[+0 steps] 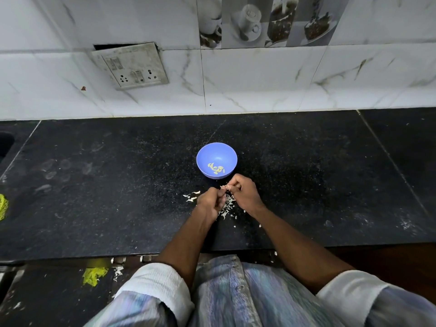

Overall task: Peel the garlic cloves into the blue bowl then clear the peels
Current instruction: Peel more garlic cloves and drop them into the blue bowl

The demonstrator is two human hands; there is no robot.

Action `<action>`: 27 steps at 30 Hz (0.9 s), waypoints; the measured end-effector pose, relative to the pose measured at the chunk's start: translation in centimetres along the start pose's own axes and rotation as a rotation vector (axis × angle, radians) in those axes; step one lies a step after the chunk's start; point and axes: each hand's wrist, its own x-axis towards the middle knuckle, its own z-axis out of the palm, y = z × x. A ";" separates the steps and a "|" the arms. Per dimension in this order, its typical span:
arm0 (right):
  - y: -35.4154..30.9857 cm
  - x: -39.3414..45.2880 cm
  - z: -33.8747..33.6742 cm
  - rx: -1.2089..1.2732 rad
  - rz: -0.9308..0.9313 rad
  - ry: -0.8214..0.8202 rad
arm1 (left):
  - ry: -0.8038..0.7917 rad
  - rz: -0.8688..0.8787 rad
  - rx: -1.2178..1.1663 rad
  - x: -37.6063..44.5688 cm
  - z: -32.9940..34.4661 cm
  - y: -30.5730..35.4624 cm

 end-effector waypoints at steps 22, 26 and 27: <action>-0.8 0.4 0.4 0.352 0.121 -0.115 | -0.107 -0.072 -0.036 0.4 0.0 0.9; -0.7 0.6 0.4 0.494 0.259 -0.163 | -0.169 -0.073 -0.049 0.3 0.0 1.1; -0.8 0.6 0.3 0.562 0.322 -0.180 | -0.164 0.067 0.045 0.4 0.0 0.9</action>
